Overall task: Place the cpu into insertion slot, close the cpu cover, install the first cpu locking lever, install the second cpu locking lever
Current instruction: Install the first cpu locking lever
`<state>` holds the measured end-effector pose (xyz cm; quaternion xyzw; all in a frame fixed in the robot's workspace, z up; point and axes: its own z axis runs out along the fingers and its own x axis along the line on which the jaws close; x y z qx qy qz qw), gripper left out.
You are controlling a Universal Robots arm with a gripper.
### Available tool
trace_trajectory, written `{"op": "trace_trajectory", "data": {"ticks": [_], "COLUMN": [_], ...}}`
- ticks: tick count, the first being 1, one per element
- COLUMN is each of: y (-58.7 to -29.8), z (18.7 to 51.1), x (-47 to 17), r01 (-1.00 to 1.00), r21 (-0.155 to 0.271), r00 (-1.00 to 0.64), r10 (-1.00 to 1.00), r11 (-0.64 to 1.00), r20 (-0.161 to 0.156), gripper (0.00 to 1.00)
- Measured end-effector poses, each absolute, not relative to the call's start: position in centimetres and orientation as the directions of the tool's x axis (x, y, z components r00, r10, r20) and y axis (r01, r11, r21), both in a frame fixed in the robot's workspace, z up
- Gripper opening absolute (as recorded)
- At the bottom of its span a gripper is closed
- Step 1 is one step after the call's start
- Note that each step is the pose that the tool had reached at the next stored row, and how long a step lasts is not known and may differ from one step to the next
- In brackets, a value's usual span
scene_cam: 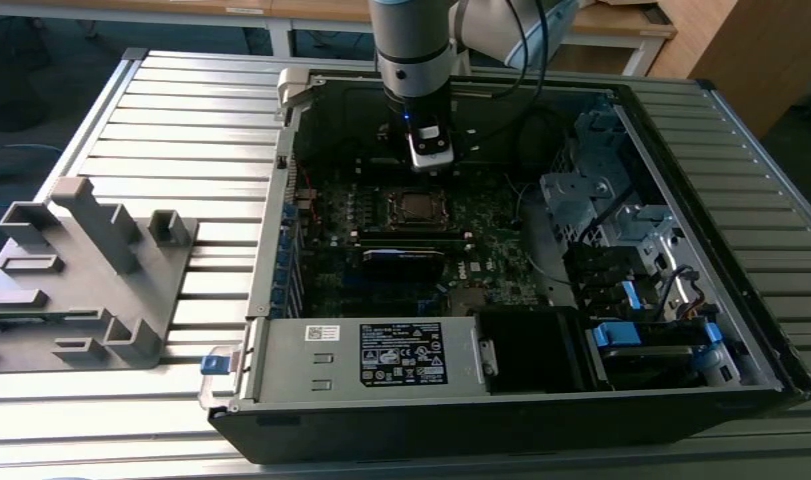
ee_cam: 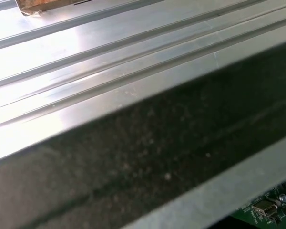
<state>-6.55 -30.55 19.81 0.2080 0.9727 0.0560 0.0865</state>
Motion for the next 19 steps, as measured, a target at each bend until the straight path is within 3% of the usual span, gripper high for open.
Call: {"op": "trace_trajectory", "data": {"ticks": [19], "y": [-30.34], "z": [19.8], "x": [-6.62], "r01": [0.396], "r21": [0.129], "r00": [-0.898], "r10": [0.413], "r11": [0.909], "r20": [-0.153], "gripper": [0.1]}}
